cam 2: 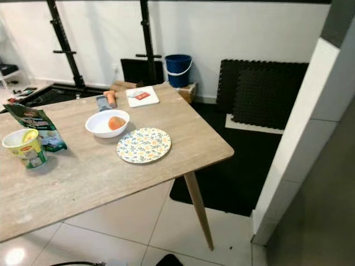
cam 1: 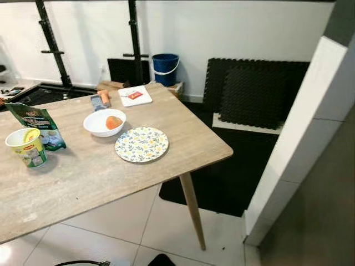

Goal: Restocking fridge

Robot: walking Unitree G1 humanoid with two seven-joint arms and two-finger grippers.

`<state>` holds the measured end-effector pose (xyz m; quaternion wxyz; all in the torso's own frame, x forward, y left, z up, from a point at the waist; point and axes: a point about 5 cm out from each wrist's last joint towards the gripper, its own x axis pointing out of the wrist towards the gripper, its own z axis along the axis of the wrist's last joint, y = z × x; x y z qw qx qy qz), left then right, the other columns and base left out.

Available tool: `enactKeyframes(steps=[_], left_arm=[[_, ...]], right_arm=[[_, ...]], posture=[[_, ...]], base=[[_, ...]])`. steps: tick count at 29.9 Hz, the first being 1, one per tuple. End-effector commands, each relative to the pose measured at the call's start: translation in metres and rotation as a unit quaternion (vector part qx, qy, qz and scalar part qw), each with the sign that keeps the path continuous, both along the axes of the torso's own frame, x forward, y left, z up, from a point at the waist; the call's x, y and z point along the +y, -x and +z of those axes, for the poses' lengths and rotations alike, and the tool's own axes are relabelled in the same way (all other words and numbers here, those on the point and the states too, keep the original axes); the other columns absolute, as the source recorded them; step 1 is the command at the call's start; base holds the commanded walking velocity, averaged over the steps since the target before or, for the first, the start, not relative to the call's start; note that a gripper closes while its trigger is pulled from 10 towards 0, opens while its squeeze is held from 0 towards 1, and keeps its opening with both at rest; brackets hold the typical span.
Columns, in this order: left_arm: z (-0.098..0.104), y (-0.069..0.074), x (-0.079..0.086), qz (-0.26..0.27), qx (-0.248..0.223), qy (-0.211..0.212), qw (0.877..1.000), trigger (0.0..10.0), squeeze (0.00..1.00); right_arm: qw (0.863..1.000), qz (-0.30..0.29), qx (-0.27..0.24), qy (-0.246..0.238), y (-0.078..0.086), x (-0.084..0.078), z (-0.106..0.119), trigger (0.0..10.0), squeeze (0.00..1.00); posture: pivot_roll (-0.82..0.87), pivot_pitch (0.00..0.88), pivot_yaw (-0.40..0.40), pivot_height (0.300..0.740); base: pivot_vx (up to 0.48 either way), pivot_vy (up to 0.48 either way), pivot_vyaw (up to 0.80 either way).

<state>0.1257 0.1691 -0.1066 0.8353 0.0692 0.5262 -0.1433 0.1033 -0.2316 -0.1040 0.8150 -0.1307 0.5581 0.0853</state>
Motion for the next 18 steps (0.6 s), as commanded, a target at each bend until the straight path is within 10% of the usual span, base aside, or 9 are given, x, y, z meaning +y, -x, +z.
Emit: enactKeyframes(steps=[1, 18], left_arm=[[-0.005, 0.0151, -0.0012, -0.008, 0.033, 0.0, 0.999, 10.0, 0.0], [-0.0051, 0.0149, -0.0002, -0.001, 0.033, -0.005, 0.999, 10.0, 0.0]], right_arm=[[1.0, 0.0, -0.001, -0.002, -0.0001, 0.0019, -0.0004, 10.0, 0.0], [1.0, -0.002, -0.006, 0.014, -0.0009, 0.0009, -0.0002, 10.0, 0.0]], posture=[[-0.05, 0.0, 0.009, 0.74], [-0.05, 0.0, 0.01, 0.74]], base=[[0.0, 0.0, 0.8], [0.0, 0.0, 0.7]])
